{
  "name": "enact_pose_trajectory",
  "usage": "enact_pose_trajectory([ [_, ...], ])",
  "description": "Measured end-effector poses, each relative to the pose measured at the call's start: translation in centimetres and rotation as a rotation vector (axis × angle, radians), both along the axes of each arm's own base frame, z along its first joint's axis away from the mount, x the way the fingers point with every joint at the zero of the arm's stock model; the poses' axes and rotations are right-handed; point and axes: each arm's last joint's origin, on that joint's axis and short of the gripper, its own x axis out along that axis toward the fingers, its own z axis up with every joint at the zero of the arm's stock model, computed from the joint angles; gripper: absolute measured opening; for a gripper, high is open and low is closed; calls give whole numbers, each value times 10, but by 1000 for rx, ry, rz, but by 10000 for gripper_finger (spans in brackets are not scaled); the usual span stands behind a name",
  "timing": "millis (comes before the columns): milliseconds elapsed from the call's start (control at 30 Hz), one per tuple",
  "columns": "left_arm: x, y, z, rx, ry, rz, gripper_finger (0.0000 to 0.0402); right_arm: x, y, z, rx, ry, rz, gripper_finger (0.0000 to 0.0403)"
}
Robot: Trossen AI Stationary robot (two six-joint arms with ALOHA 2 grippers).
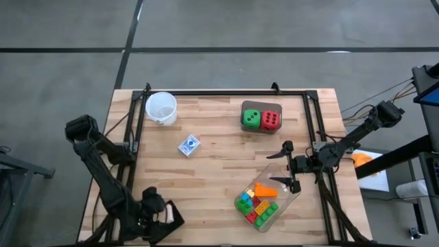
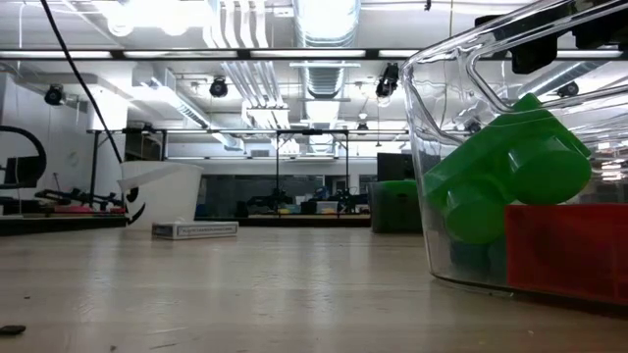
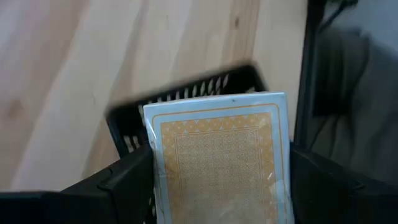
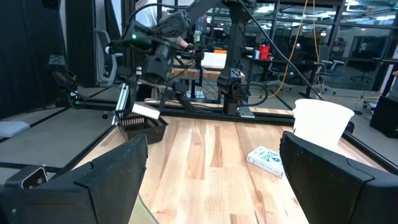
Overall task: Pick & Place Toys
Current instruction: Put the yellow playing cards into the black bin, then put the blue playing cards into the black bin
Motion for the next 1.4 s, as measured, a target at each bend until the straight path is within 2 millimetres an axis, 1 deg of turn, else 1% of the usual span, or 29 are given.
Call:
enact_pose_trajectory([
  [167, 0, -4, -11, 4, 76, -26, 299, 0, 0, 0, 0, 0, 0, 356],
  [433, -1, -6, -13, -3, 113, -77, 301, 0, 0, 0, 0, -1, 0, 356],
  [467, -1, -6, -13, -5, 117, -81, 314, 0, 0, 0, 0, -1, 0, 356],
  [533, -1, -6, -13, -11, 124, -77, 361, 0, 0, 0, 0, -1, 0, 356],
  [567, -1, -6, -13, -13, 124, -74, 376, 0, 0, 0, 0, -1, 0, 356],
  [600, -1, -6, -13, -14, 127, -75, 381, 0, 0, 0, 0, -1, 0, 356],
  [633, -1, -6, -13, -15, 128, -74, 375, 0, 0, 0, 0, -1, 0, 356],
  [800, -1, -7, -13, -15, 126, -86, 314, 0, 0, 0, 0, 0, 0, 356],
  [867, 0, -9, -12, -24, 105, -101, 300, 0, 0, 0, 0, 0, 0, 356],
  [967, 2, -8, -7, -22, 49, -99, 294, 0, 0, 0, 0, 0, 0, 356],
  [1067, 5, -3, 1, 4, -15, -81, 294, 0, 0, 0, 0, 0, -1, 356],
  [1167, 14, 8, 5, 60, -47, -52, 294, 0, 0, 0, -1, 0, -1, 356],
  [1267, 31, 27, 3, 120, -20, -4, 294, 0, 0, 0, -1, 0, -1, 356],
  [1400, 62, 57, 2, 193, 3, 10, 298, 0, 0, 0, -1, 1, -1, 356],
])
